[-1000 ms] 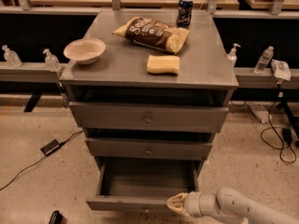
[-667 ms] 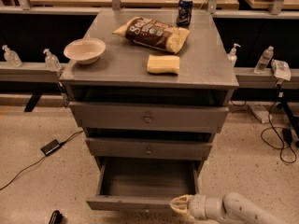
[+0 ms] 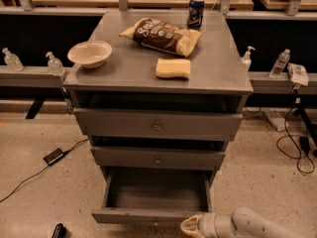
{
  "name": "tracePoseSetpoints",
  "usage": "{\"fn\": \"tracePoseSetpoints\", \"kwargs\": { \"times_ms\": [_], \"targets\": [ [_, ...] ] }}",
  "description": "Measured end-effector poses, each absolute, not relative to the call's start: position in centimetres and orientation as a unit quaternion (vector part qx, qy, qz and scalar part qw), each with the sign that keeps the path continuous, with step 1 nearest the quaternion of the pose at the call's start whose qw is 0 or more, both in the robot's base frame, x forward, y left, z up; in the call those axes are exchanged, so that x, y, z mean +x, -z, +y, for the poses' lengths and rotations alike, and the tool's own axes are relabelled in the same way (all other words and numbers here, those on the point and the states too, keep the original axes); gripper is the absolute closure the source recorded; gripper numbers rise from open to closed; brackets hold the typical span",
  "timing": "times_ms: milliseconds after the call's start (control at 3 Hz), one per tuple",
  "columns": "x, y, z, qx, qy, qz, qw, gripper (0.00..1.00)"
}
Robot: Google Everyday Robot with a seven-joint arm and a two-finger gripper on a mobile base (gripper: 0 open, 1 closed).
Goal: Close bottom drawer
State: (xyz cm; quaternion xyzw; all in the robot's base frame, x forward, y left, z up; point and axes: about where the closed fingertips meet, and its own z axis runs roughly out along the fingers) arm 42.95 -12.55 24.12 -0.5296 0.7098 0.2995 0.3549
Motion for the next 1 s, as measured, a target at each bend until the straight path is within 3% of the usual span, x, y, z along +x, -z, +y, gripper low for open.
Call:
{"fn": "tracePoseSetpoints", "kwargs": {
  "times_ms": [667,1000],
  "targets": [
    [38.4,-16.6,-13.2,-0.54,-0.345,0.696,0.323,1.0],
    [38.1,-14.0,-11.9,-0.561,-0.351,0.664,0.348,1.0]
  ]
}}
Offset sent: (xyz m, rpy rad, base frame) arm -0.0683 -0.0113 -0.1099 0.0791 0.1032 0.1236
